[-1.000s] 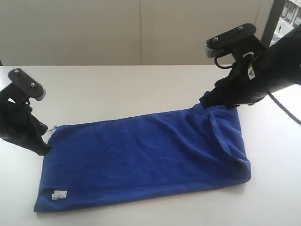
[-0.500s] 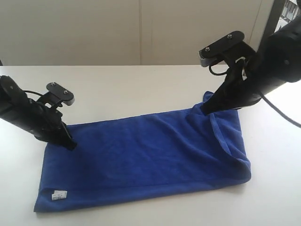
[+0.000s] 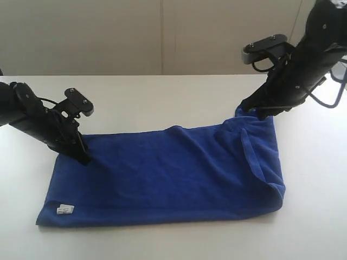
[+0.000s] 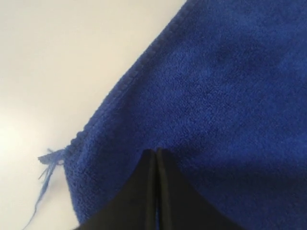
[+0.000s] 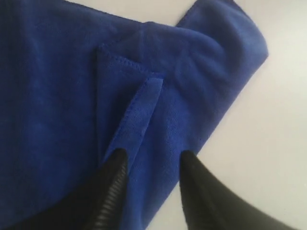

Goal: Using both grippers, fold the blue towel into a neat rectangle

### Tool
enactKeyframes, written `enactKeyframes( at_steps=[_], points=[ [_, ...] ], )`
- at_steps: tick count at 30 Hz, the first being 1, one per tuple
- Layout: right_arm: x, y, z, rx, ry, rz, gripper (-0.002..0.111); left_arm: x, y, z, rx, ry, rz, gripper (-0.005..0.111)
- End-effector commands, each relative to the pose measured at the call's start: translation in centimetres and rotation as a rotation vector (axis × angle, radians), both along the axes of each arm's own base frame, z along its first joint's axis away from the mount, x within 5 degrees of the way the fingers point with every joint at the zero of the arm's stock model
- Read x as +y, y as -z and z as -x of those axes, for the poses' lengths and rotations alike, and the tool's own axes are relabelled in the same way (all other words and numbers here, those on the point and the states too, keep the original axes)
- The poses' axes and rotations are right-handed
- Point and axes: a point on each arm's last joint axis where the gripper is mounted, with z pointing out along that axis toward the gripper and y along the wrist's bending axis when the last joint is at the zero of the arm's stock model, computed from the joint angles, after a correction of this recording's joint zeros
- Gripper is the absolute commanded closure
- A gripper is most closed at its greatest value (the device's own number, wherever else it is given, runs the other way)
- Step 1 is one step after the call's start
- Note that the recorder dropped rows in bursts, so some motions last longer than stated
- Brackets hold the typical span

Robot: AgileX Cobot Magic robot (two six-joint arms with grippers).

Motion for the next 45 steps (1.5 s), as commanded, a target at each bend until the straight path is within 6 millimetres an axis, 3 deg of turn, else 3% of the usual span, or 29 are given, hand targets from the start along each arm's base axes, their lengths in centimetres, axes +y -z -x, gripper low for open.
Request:
enactKeyframes(
  at_steps=[1, 8, 13, 16, 22, 26, 32, 38, 45],
  points=[
    [0.3, 3.0, -2.1, 0.033, -0.045, -0.034, 0.063, 0.2, 2.2, 1.4, 0.155, 0.086, -0.053, 0.106],
    [0.8, 7.9, -4.5, 0.081, -0.032, -0.081, 0.063, 1.3, 2.5, 1.9, 0.22, 0.054, -0.163, 0.106],
    [0.9, 9.4, -5.5, 0.087, -0.02, -0.09, 0.065, 1.6, 2.6, 2.0, 0.233, 0.05, -0.2, 0.106],
    [0.9, 9.4, -5.7, 0.072, -0.018, -0.089, 0.075, 1.6, 2.6, 2.0, 0.233, 0.05, -0.2, 0.106],
    [0.9, 9.1, -5.6, 0.075, -0.02, -0.09, 0.106, 1.6, 2.6, 1.9, 0.225, 0.049, -0.199, 0.106],
    [0.5, 7.7, -5.2, 0.066, -0.016, -0.05, 0.108, 1.6, 2.6, 2.0, 0.226, 0.049, -0.199, 0.106],
    [-1.6, 3.2, -3.2, 0.077, 0.052, 0.15, 0.108, 1.6, 2.6, 1.9, 0.222, 0.049, -0.198, 0.106],
    [-3.6, -0.5, -0.3, 0.148, 0.121, 0.221, 0.108, 1.6, 2.6, 1.9, 0.22, 0.048, -0.198, 0.106],
    [-6.9, -1.8, 5.0, 0.207, 0.272, 0.262, 0.108, 1.6, 2.6, 1.9, 0.229, 0.008, -0.183, 0.106]
  ],
)
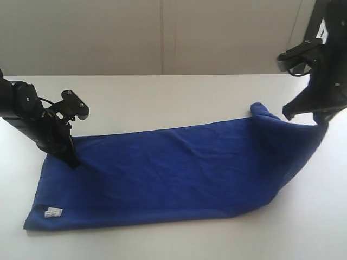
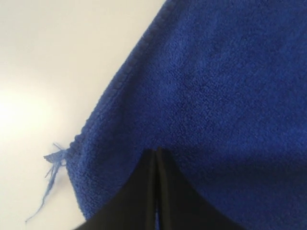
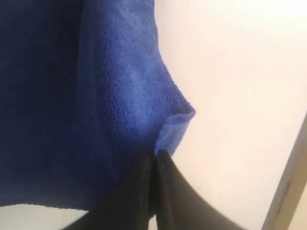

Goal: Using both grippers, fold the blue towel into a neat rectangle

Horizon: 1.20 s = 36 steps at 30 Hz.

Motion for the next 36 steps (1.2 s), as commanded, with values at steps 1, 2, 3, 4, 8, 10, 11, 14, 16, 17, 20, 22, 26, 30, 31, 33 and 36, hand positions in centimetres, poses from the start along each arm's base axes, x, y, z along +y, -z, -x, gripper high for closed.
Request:
enactKeyframes(
  at_steps=[1, 2, 3, 4, 8, 10, 11, 14, 16, 17, 20, 22, 26, 30, 31, 33, 36],
  points=[
    [-1.9, 0.2, 3.4, 0.053, 0.096, 0.013, 0.108, 0.5, 2.5, 1.5, 0.172, 0.0, -0.041, 0.106],
    [-2.2, 0.5, 4.1, 0.063, 0.113, 0.014, 0.108, 0.5, 2.5, 1.5, 0.172, 0.0, -0.041, 0.106],
    [-2.7, 1.4, 5.5, 0.09, 0.151, 0.019, 0.108, 0.5, 2.5, 1.5, 0.172, 0.0, -0.041, 0.106],
    [-2.8, 1.9, 6.3, 0.112, 0.162, 0.018, 0.108, 0.5, 2.5, 1.5, 0.172, 0.0, -0.041, 0.106],
    [-2.6, 5.2, 9.3, 0.131, 0.192, -0.005, 0.108, 0.5, 2.5, 1.5, 0.17, -0.009, -0.03, 0.106],
    [-2.4, 6.1, 9.5, 0.114, 0.178, -0.013, 0.106, 0.4, 2.5, 1.5, 0.174, -0.01, -0.029, 0.106],
    [-2.5, 6.1, 9.3, 0.104, 0.173, -0.013, 0.097, 0.4, 2.5, 1.6, 0.181, -0.012, -0.028, 0.106],
    [-2.6, 5.5, 9.0, 0.099, 0.176, -0.003, 0.06, 0.4, 2.5, 1.7, 0.191, -0.013, -0.027, 0.106],
    [-2.6, 4.7, 8.7, 0.088, 0.183, 0.001, 0.045, 0.4, 2.5, 1.7, 0.191, -0.013, -0.027, 0.106],
    [-2.7, 4.1, 8.4, 0.066, 0.184, 0.001, 0.043, 0.4, 2.4, 1.6, 0.187, -0.013, -0.026, 0.106],
    [-2.7, -0.1, 7.3, -0.112, 0.175, -0.002, 0.048, 0.2, -0.3, 1.0, 0.156, -0.007, -0.015, 0.106],
    [-2.0, -2.3, 6.2, -0.247, 0.155, -0.087, 0.056, 0.1, -4.2, 0.6, 0.12, 0.002, -0.001, 0.106],
    [-0.6, -0.6, 4.4, -0.226, 0.008, -0.221, 0.075, 0.1, -8.5, 2.3, 0.182, 0.01, 0.024, 0.106],
    [-0.5, 3.3, 2.2, -0.169, -0.01, -0.251, 0.089, -0.1, -9.7, 4.4, 0.342, 0.017, 0.063, 0.106],
    [-0.6, 3.8, 1.8, -0.17, -0.009, -0.25, 0.091, -0.2, -9.5, 4.8, 0.378, 0.02, 0.07, 0.106],
    [-0.7, 5.6, 0.9, -0.161, -0.007, -0.249, 0.093, -0.3, -8.6, 5.7, 0.441, 0.038, 0.092, 0.107],
    [-0.8, 7.6, -0.4, -0.149, -0.005, -0.246, 0.094, -0.2, -6.3, 7.1, 0.488, 0.055, 0.103, 0.107]
  ],
)
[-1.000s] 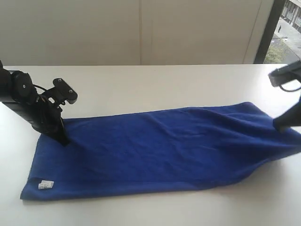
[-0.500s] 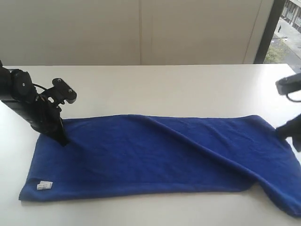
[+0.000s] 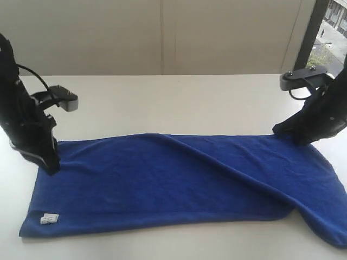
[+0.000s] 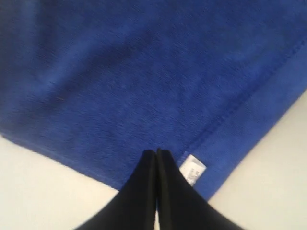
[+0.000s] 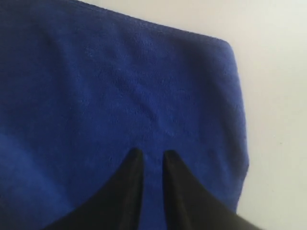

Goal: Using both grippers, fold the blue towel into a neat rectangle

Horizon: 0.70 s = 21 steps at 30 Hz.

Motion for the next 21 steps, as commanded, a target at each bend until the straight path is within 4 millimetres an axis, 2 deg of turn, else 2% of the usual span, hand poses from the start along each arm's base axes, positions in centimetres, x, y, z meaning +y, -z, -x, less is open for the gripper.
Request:
enactKeyframes(
  at_steps=[1, 6, 12, 21],
  points=[
    [-0.3, 2.6, -1.9, -0.012, -0.007, 0.007, 0.094, 0.2, 2.7, 2.2, 0.096, 0.011, 0.024, 0.107],
    [-0.6, 4.8, -4.0, 0.0, -0.019, 0.013, 0.094, 0.8, 5.7, 3.6, 0.057, -0.008, 0.004, 0.107],
    [-0.9, 7.5, -5.9, 0.041, -0.035, 0.027, 0.094, 1.3, 7.0, 3.5, -0.019, -0.017, -0.047, 0.107],
    [-1.0, 8.3, -7.2, 0.014, -0.035, 0.033, 0.094, 3.8, 8.6, 3.2, 0.006, 0.011, -0.337, 0.107]
  ],
)
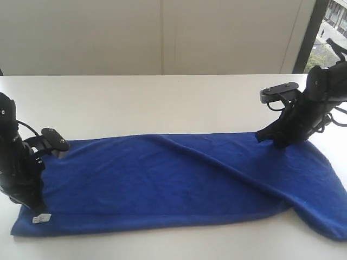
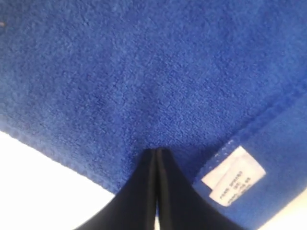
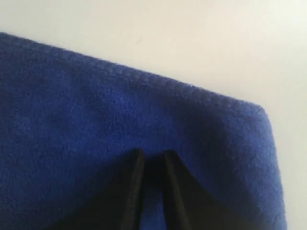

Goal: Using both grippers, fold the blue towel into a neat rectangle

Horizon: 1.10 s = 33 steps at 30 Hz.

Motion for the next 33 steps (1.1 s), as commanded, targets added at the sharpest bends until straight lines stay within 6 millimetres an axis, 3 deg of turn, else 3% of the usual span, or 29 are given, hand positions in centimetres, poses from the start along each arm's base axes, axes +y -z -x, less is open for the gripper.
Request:
enactKeyframes(
  at_steps=[1, 8, 10, 13, 16, 19, 21, 28, 33],
  points=[
    [-0.2, 0.5, -0.5, -0.017, -0.013, 0.015, 0.094, 1.7, 1.1, 0.1, 0.025, 0.01, -0.187, 0.107],
    [-0.3, 0.4, -0.5, -0.027, -0.012, 0.016, 0.094, 2.2, 0.9, -0.1, 0.003, 0.003, -0.235, 0.107],
    [-0.2, -0.3, -0.4, -0.035, -0.01, 0.013, 0.093, 1.7, -0.4, -0.2, -0.027, -0.038, -0.174, 0.107],
    [-0.2, -3.1, -0.4, -0.106, 0.006, 0.012, 0.093, 0.9, -3.8, -0.2, -0.107, -0.06, -0.064, 0.107],
    [-0.2, -5.4, -0.2, -0.162, 0.006, 0.017, 0.093, 0.1, -5.7, -0.1, -0.168, -0.083, 0.041, 0.107],
    [-0.7, -7.3, 0.0, -0.22, 0.011, 0.035, 0.093, -1.0, -6.5, -0.4, -0.229, -0.089, 0.178, 0.107],
    [-1.7, -7.4, 0.0, -0.235, 0.04, 0.039, 0.093, -1.7, -6.2, -0.8, -0.242, -0.081, 0.254, 0.107],
    [-6.3, -3.3, 0.1, -0.14, 0.157, 0.027, 0.1, -2.9, -2.6, -2.0, -0.164, -0.087, 0.336, 0.107],
    [-6.9, -1.0, -0.2, -0.082, 0.176, 0.008, 0.103, -2.9, -0.4, -2.3, -0.104, -0.09, 0.317, 0.107]
  ],
)
